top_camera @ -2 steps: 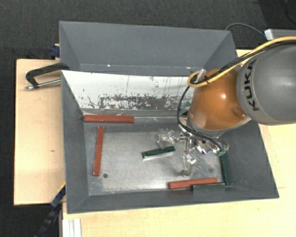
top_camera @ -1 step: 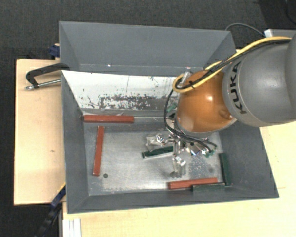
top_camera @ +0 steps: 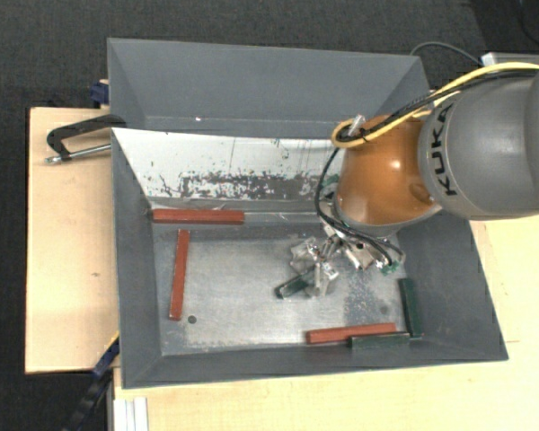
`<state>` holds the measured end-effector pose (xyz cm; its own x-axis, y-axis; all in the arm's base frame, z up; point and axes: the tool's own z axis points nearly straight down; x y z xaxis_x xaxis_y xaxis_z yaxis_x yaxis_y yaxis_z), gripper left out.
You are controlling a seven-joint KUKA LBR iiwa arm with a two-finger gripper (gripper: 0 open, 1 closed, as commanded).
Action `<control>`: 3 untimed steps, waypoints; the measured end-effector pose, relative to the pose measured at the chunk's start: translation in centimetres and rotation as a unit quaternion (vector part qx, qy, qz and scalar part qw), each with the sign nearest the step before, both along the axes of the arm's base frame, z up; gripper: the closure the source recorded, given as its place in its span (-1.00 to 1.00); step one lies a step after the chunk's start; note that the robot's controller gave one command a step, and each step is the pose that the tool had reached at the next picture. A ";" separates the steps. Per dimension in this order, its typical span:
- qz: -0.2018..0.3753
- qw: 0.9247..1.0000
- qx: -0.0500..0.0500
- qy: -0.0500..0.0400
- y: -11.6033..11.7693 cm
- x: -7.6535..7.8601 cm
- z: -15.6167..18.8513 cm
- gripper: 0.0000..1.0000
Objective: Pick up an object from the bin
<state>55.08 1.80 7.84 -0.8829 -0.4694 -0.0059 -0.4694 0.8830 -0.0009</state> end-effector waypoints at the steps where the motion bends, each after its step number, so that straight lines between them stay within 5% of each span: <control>1: 0.000 1.000 0.000 0.000 0.0 0.0 0.0 1.00; 2: 0.000 1.000 0.000 0.001 0.0 0.0 0.1 1.00; 3: 0.005 1.000 0.000 -0.003 -0.1 -2.0 3.8 1.00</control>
Offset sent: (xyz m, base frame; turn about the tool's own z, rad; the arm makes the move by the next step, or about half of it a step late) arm 0.0145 0.0011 0.1601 0.0092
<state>53.11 1.73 11.62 -0.8777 -0.4791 -0.0114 -0.4791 0.8778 -0.0042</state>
